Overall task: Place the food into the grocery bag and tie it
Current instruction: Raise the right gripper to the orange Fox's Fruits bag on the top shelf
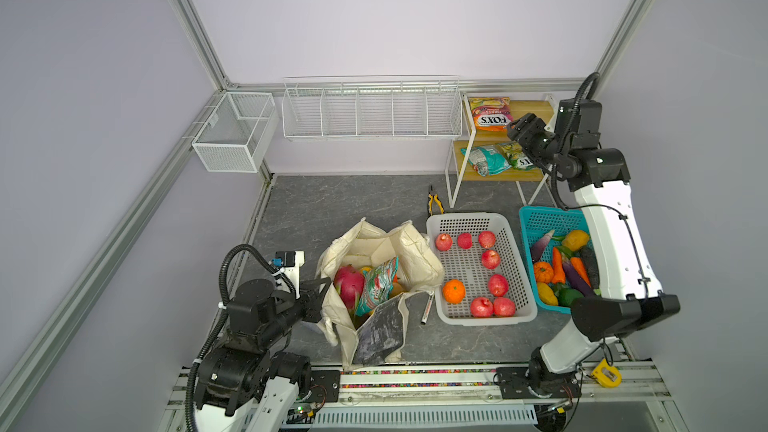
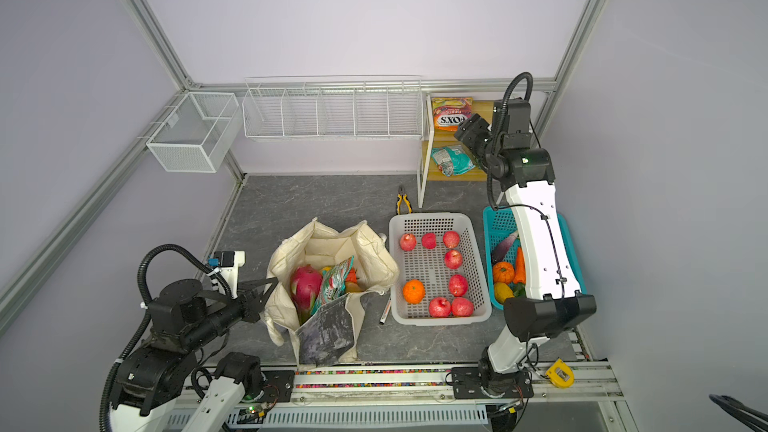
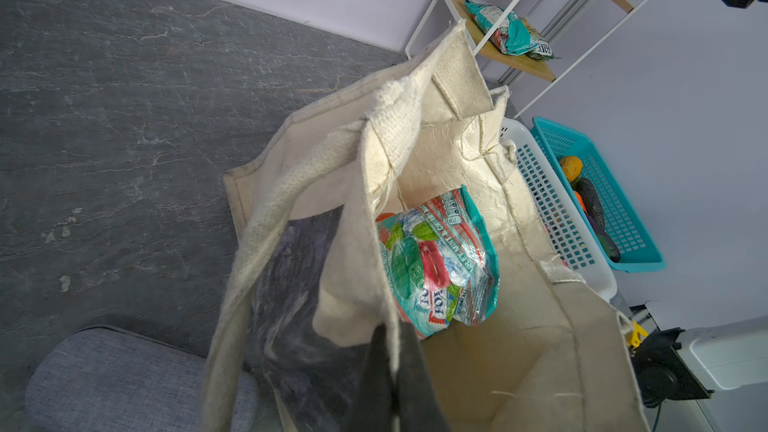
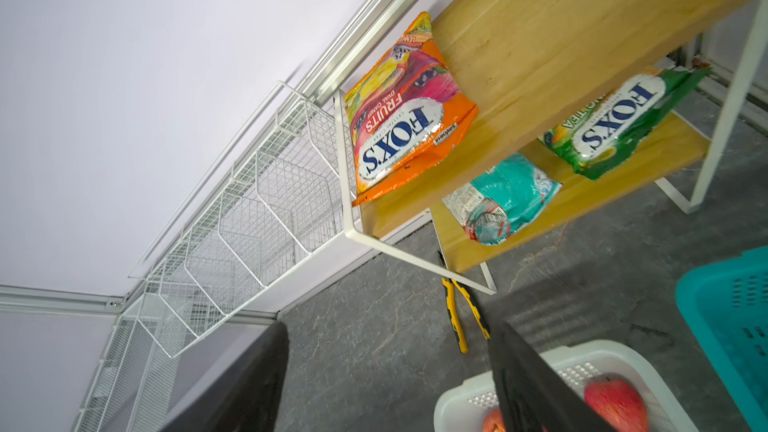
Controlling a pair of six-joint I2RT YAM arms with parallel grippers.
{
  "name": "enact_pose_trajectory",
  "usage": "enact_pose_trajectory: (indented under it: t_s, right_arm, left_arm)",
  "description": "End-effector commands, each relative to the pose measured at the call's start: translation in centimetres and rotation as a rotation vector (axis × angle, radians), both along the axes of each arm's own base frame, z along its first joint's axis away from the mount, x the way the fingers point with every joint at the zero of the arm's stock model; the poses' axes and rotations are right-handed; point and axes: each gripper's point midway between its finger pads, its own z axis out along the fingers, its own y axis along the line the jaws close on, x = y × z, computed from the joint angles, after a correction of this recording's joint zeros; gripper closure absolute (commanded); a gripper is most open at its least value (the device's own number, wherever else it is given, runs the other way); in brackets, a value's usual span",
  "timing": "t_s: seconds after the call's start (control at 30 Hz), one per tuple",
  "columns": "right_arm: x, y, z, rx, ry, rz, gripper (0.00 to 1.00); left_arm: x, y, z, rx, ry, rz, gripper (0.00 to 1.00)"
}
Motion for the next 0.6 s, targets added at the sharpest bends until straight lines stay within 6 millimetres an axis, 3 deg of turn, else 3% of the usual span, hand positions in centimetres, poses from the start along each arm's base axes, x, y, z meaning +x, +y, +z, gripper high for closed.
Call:
enact_pose_trajectory:
  t_s: [0.0, 0.27, 0.57]
  right_arm:
    - [2.6, 0.5, 0.3, 0.001, -0.036, 0.043, 0.25]
    - [7.0, -0.9, -0.6, -0.043, -0.036, -0.005, 0.3]
    - [10.1, -3.4, -3.3, -0.032, -0.002, -0.076, 0.31]
  left_arm:
    - [-0.3, -0.5, 0.7, -0.008, -0.037, -0.04, 1.0]
    - [-0.5, -0.7, 0.9, -0.011, -0.045, -0.055, 1.0]
    - [-0.8, -0.8, 1.1, -0.017, -0.058, -0.062, 1.0]
